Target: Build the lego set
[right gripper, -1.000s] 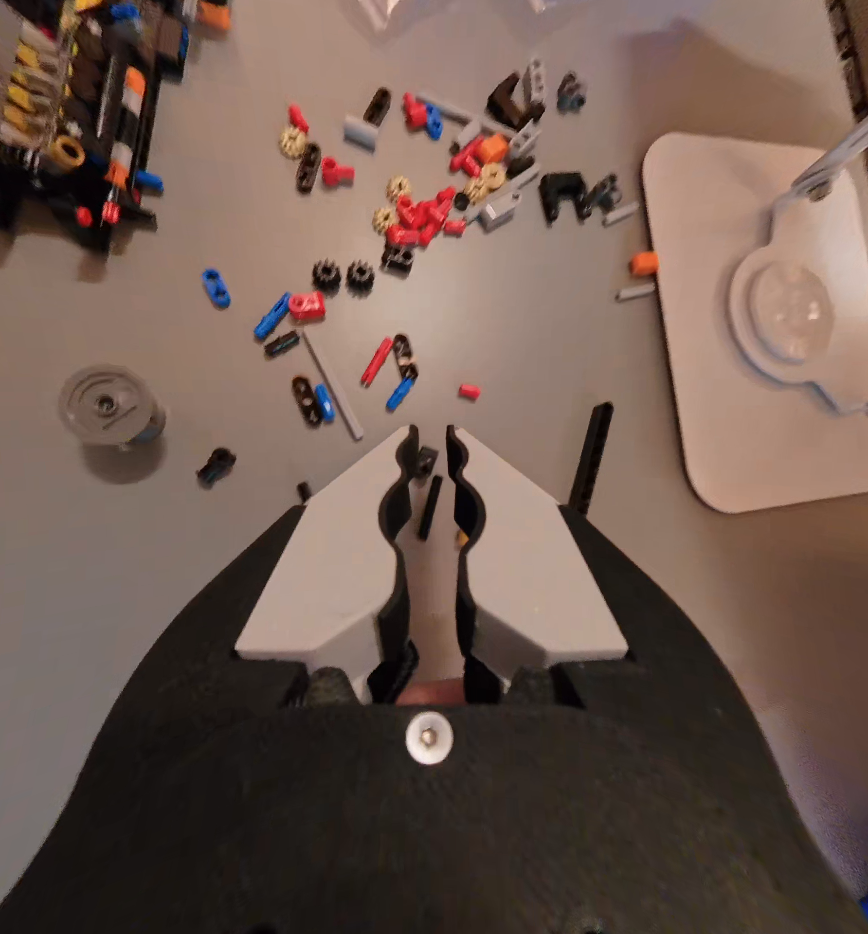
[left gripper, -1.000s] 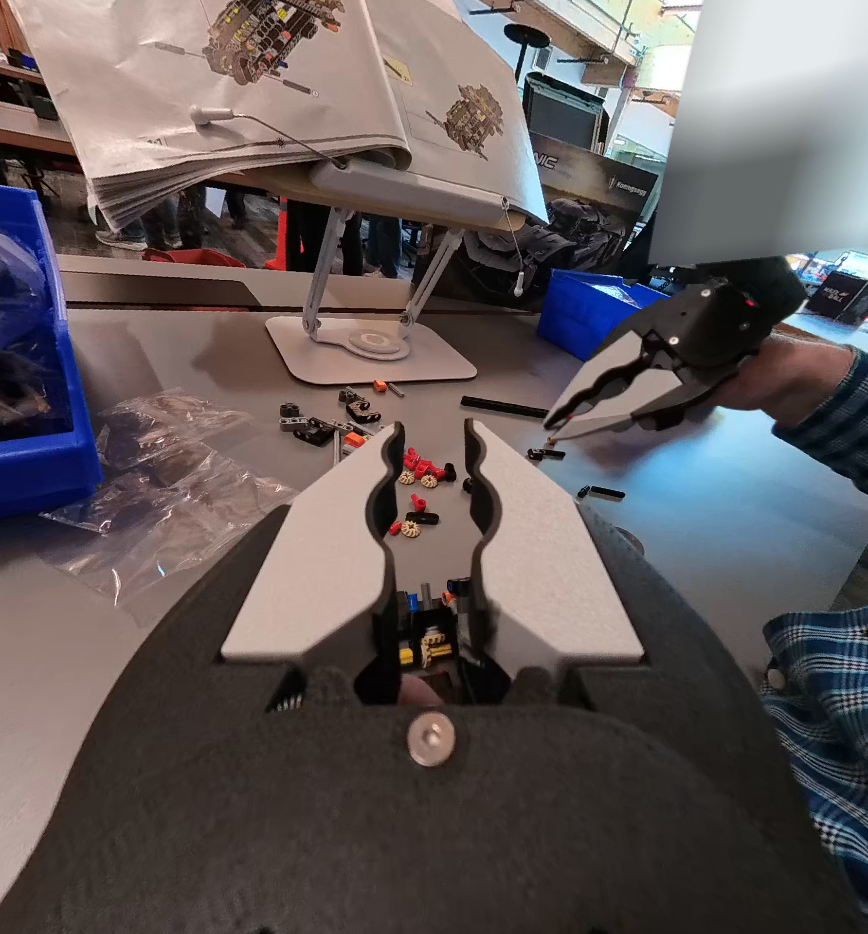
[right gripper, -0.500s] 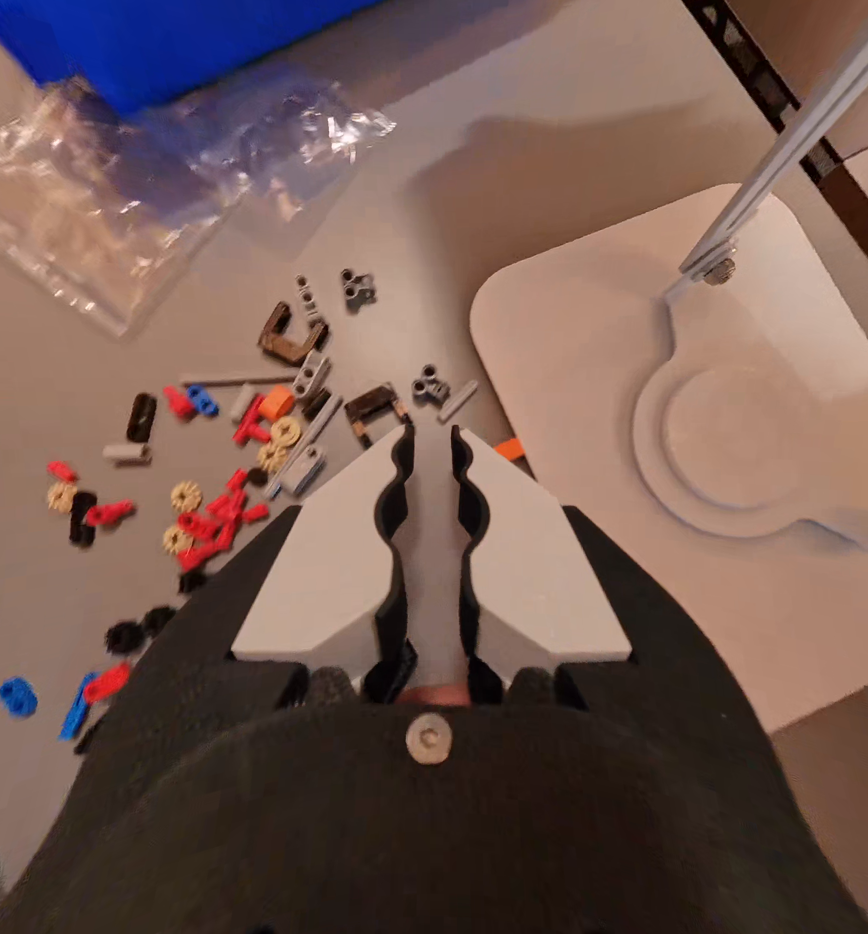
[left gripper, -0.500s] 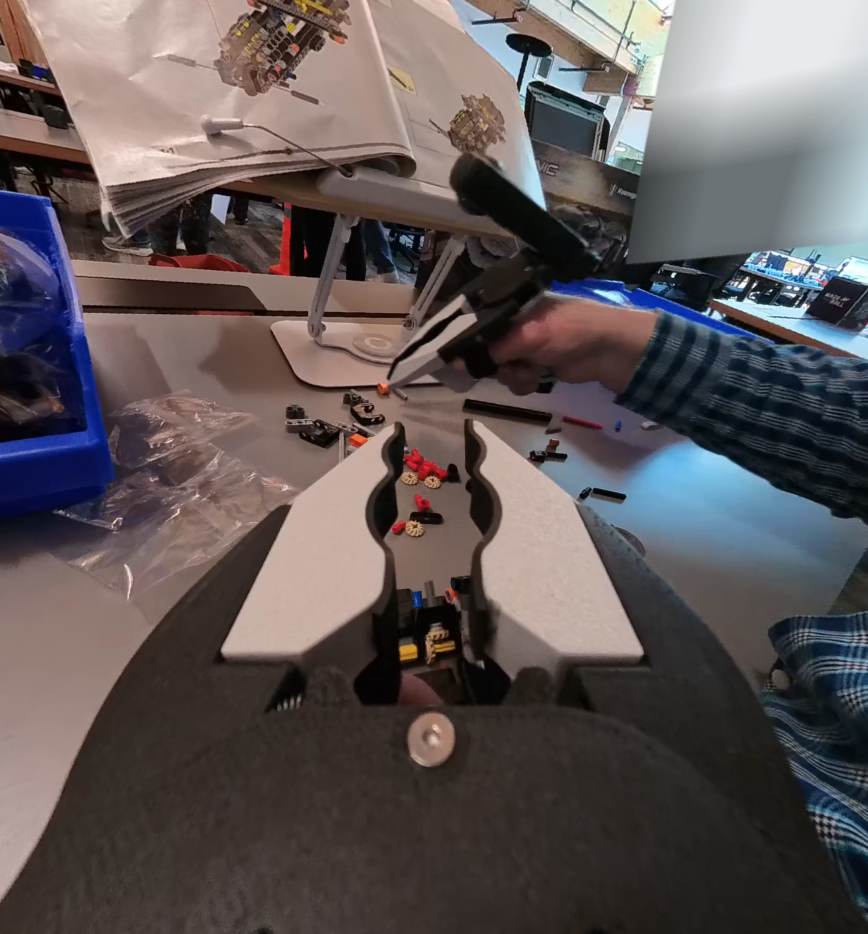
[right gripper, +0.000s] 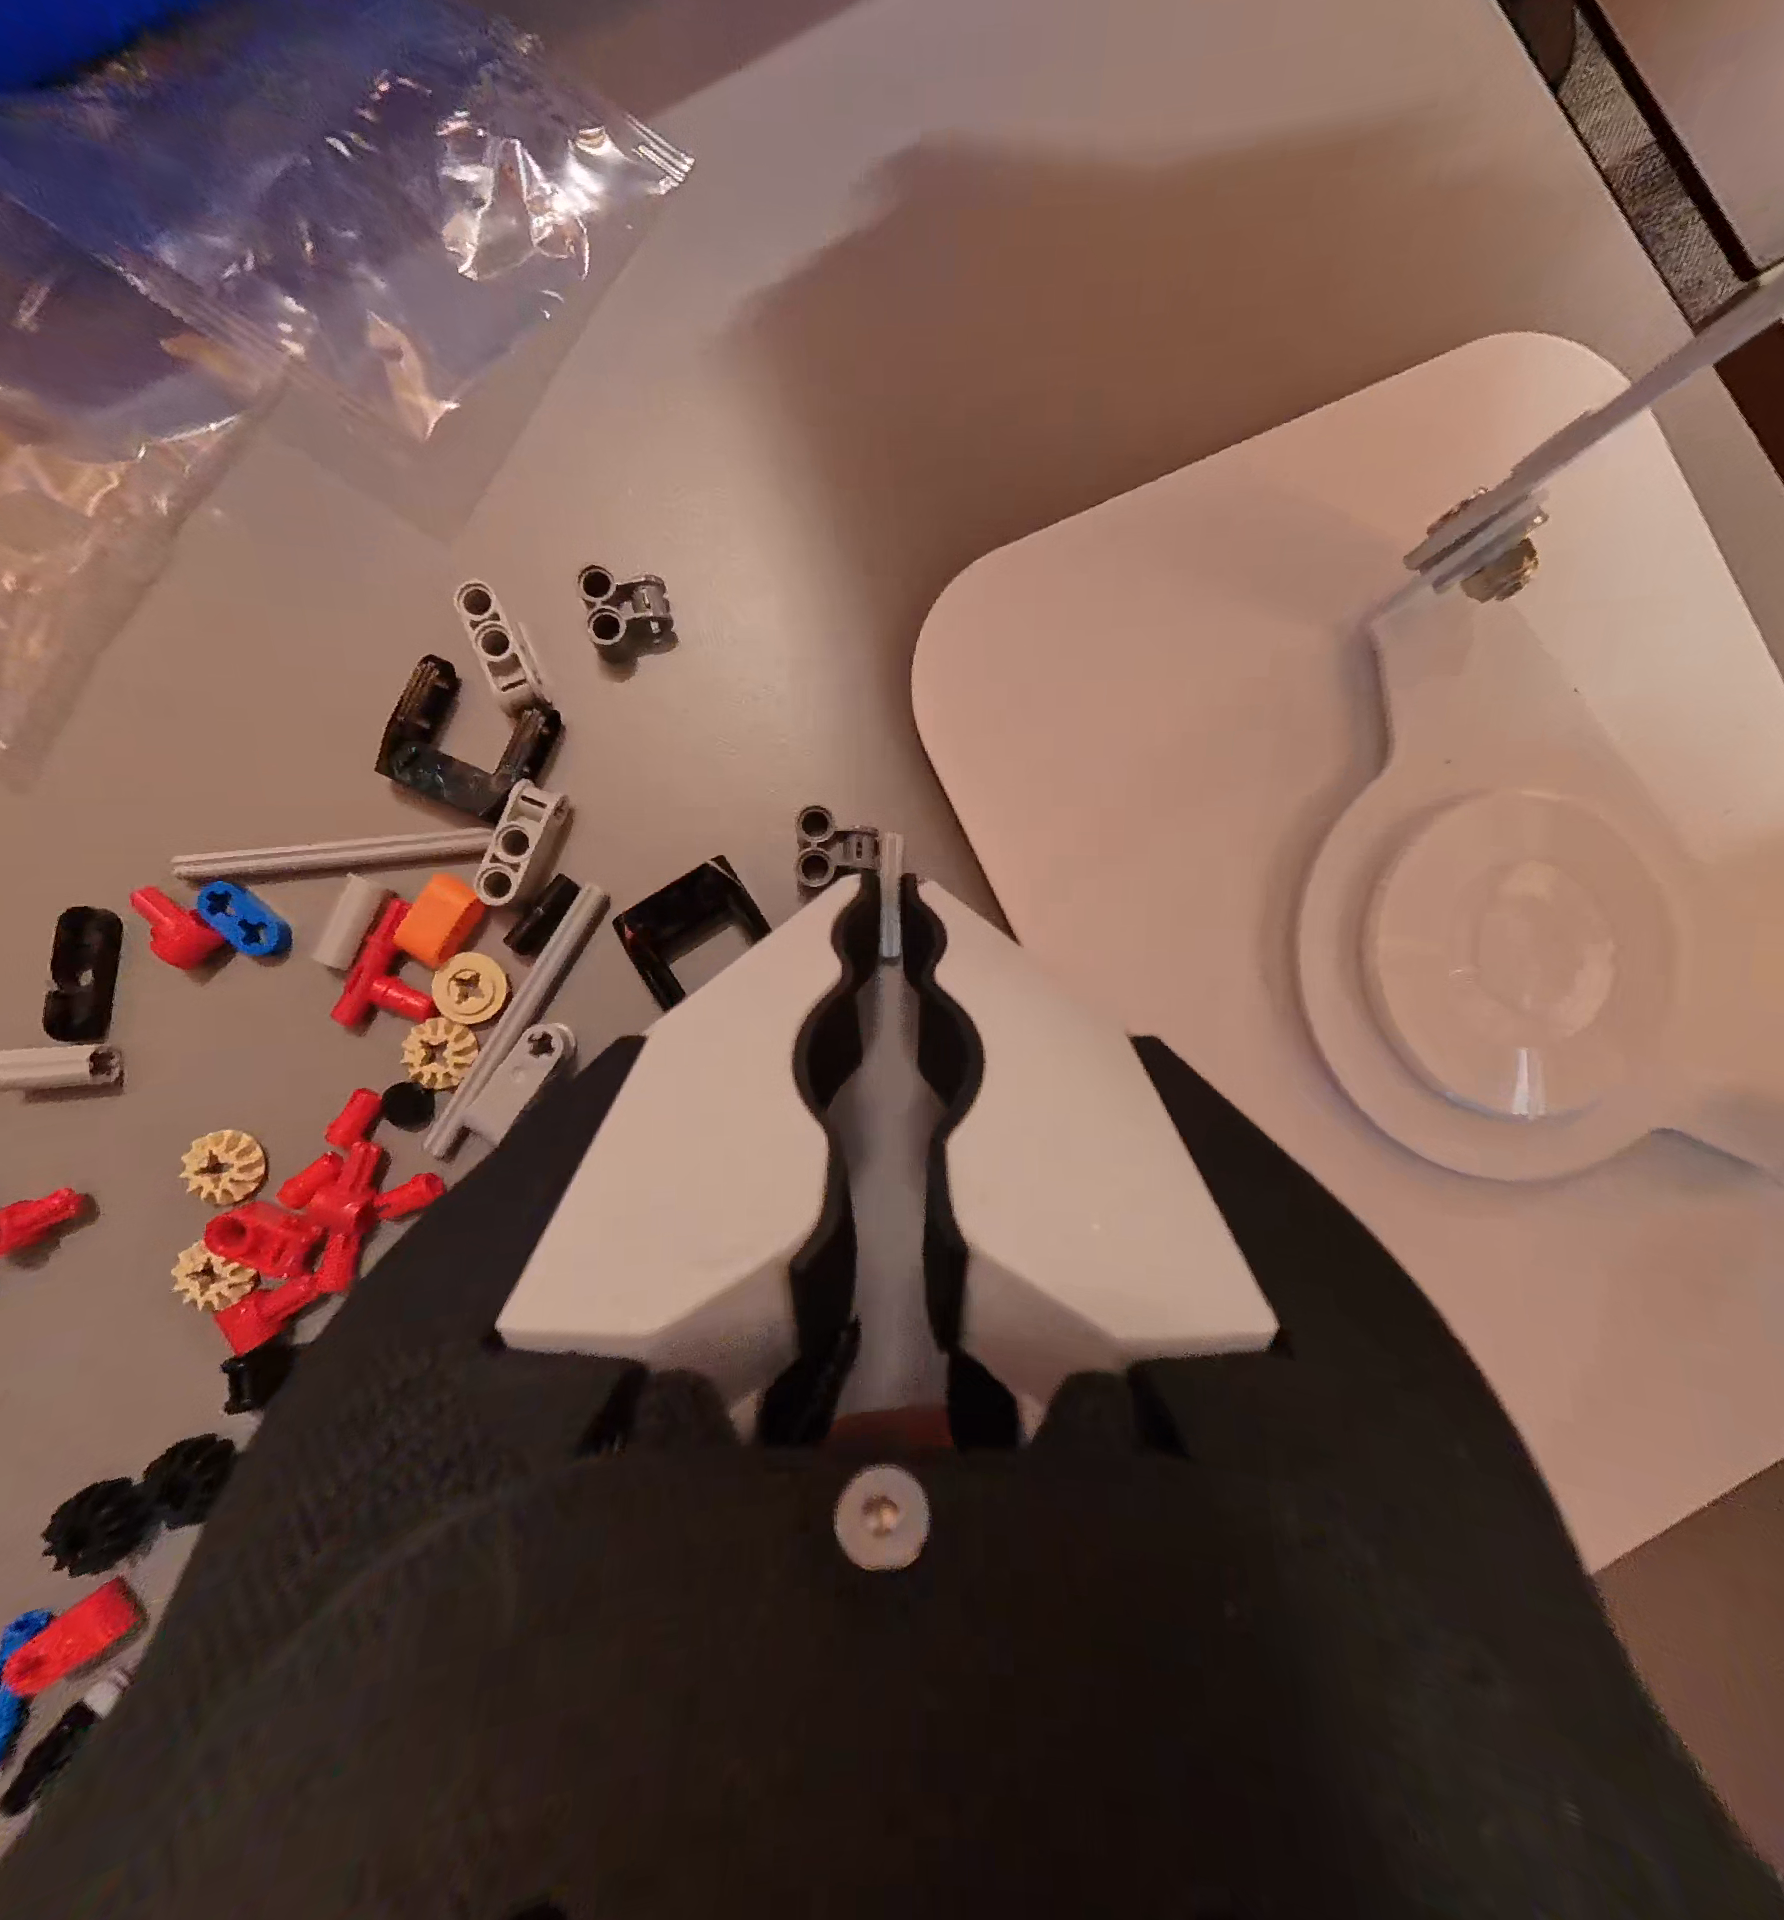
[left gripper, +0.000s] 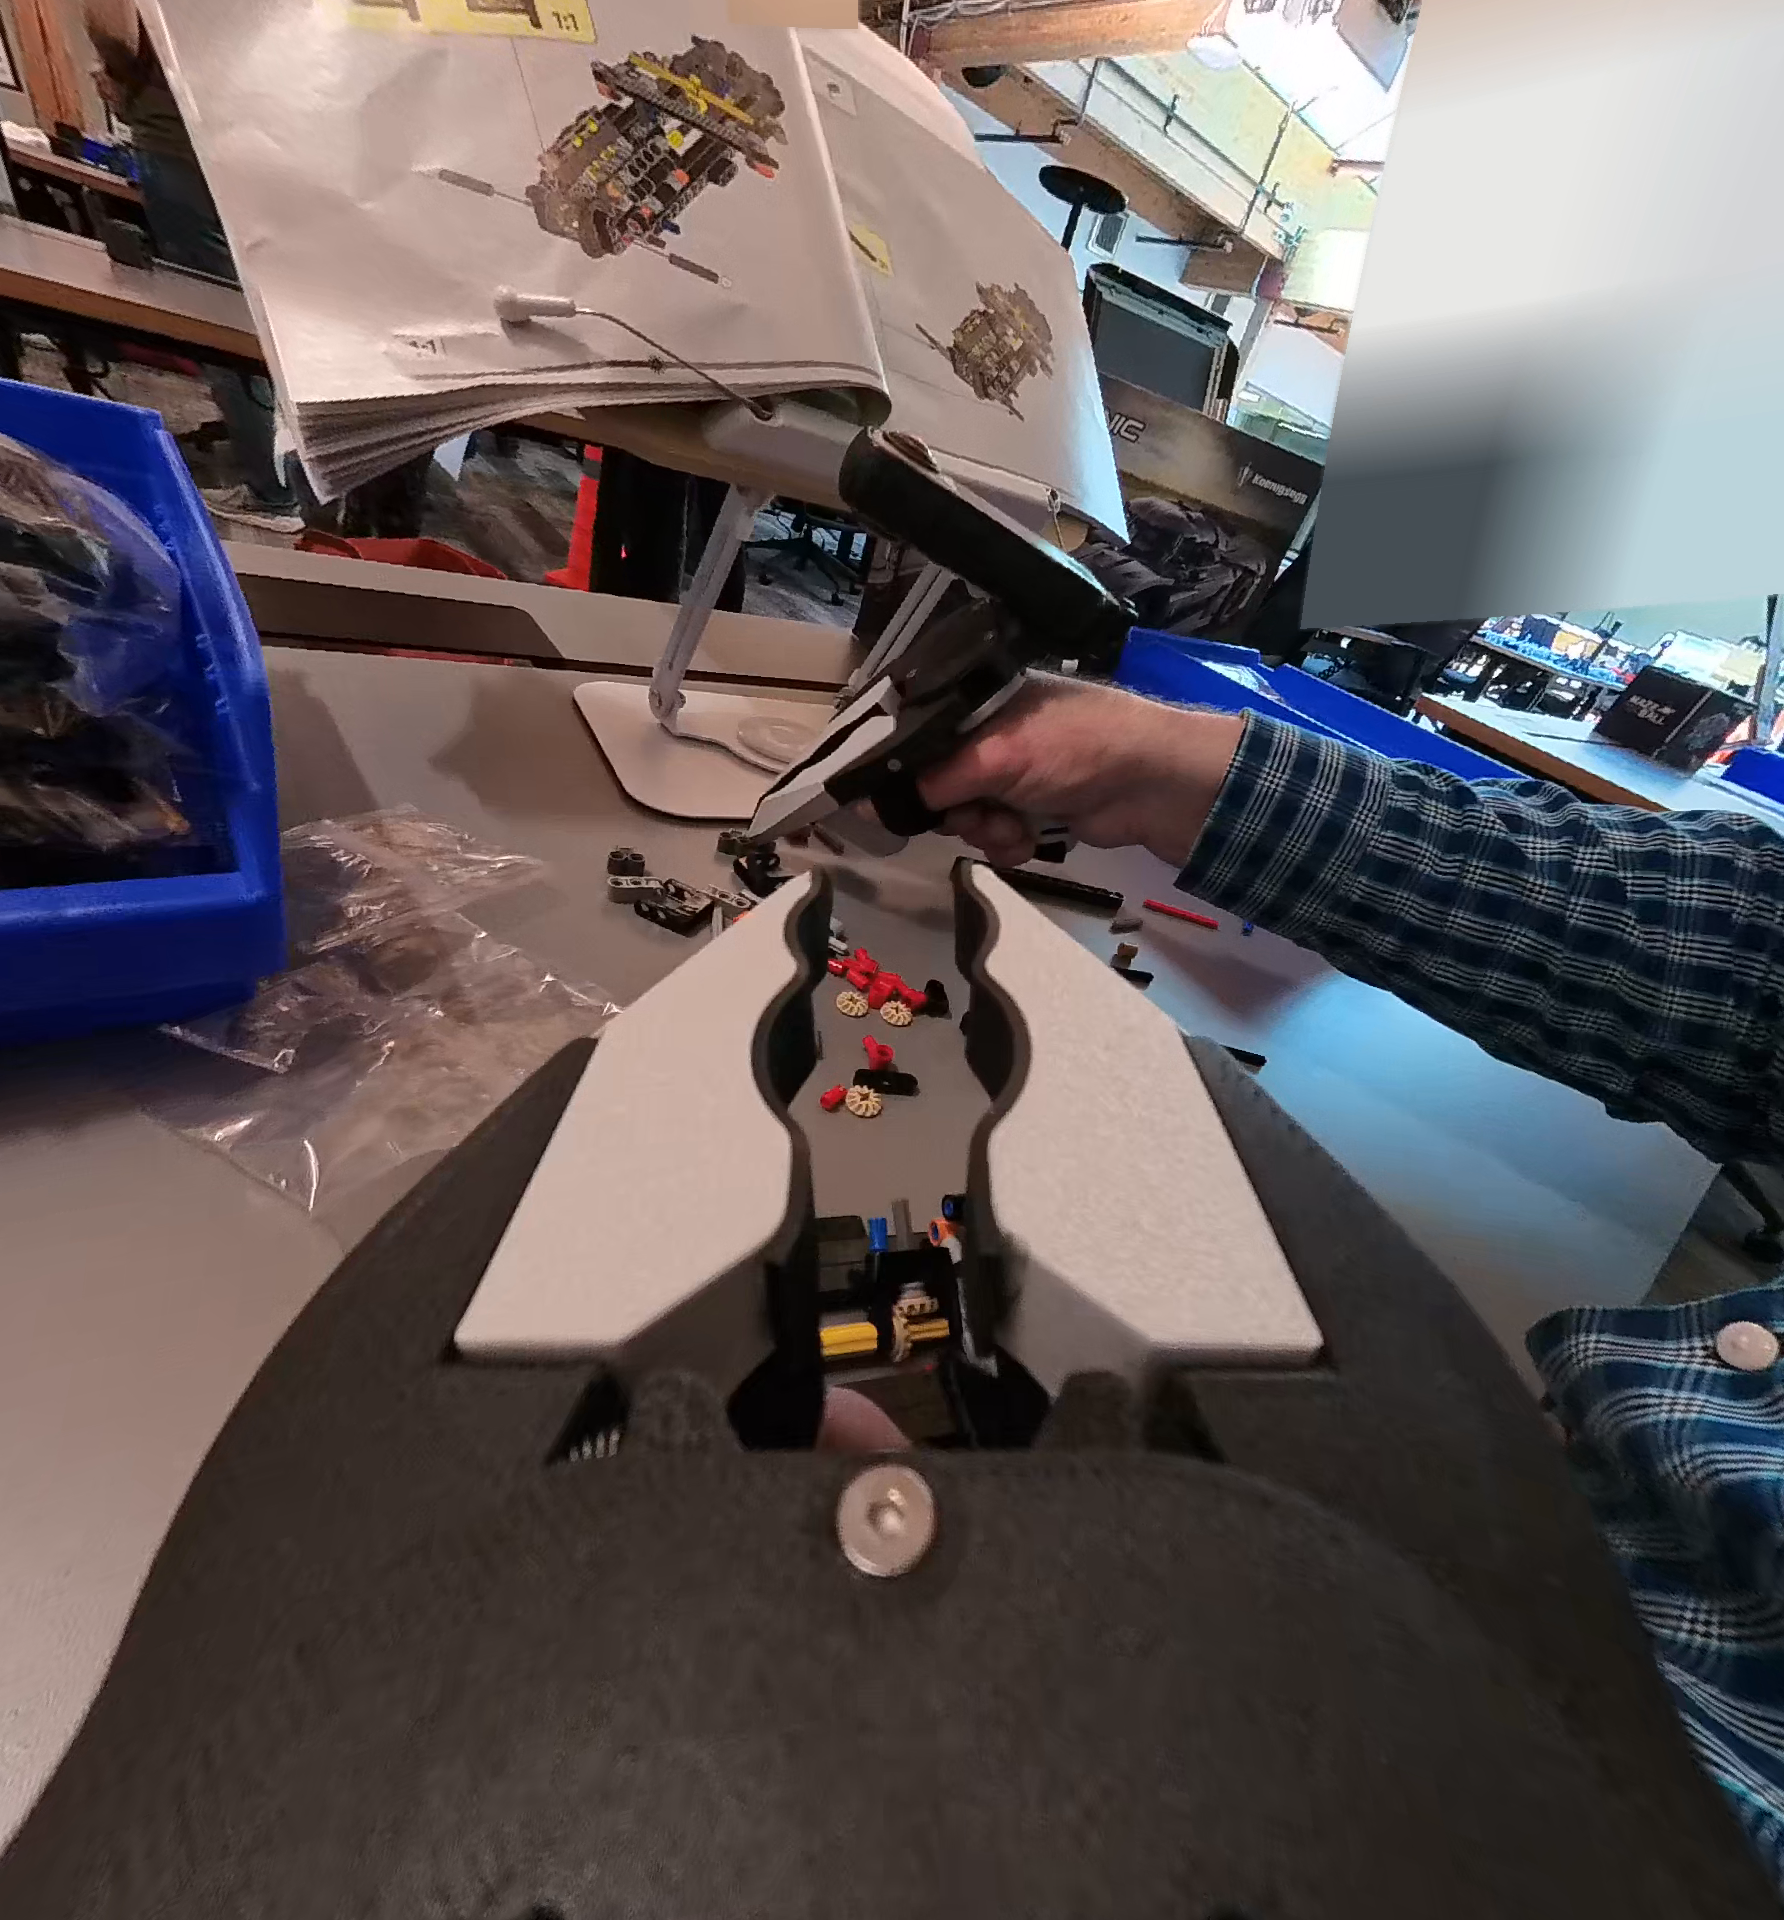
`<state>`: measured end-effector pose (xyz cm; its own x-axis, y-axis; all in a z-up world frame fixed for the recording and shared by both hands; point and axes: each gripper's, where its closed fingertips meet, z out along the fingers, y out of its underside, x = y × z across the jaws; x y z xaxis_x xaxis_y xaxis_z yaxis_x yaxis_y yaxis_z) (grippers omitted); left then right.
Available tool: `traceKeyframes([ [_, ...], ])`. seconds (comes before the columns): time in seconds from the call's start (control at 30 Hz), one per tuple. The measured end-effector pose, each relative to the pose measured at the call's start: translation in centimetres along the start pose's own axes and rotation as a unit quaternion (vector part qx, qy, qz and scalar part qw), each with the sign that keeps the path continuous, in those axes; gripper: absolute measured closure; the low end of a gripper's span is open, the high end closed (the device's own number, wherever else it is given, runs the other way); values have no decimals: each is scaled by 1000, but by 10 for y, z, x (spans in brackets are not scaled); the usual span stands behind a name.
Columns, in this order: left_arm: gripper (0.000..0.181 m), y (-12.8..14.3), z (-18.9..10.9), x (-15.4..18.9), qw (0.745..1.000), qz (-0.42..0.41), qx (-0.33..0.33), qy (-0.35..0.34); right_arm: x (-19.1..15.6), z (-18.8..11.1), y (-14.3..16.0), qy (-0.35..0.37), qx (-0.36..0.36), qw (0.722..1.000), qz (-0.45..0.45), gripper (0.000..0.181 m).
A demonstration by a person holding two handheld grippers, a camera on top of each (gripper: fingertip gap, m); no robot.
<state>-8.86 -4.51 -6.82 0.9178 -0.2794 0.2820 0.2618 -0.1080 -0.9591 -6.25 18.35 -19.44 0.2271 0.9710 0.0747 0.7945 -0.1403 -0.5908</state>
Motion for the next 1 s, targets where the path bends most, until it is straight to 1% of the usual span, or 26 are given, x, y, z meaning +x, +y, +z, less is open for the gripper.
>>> traceKeyframes([
  [0.2, 160, 0, 0, 0, 1000, 2, -1, -1, -2, -3, 2, -9, 13, 1000, -14, 180],
  [0.33, 160, 1, 2, 1, 1000, 6, -4, -1, -6, -17, 4, -19, 40, 999, -11, 180],
  [0.47, 160, 3, 3, 3, 1000, 9, -8, -1, -10, -40, 8, -31, 70, 997, -8, 180],
  [0.6, 160, 4, 5, 6, 1000, 12, -11, 3, -18, -71, 8, -35, 105, 994, -11, 180],
  [0.8, 159, 8, 9, 16, 999, 27, -22, 8, -36, -115, 18, -34, 138, 989, -26, 180],
  [1.0, 159, 9, 16, 30, 998, 43, -32, 18, -61, -144, 32, -28, 163, 984, -65, 180],
])
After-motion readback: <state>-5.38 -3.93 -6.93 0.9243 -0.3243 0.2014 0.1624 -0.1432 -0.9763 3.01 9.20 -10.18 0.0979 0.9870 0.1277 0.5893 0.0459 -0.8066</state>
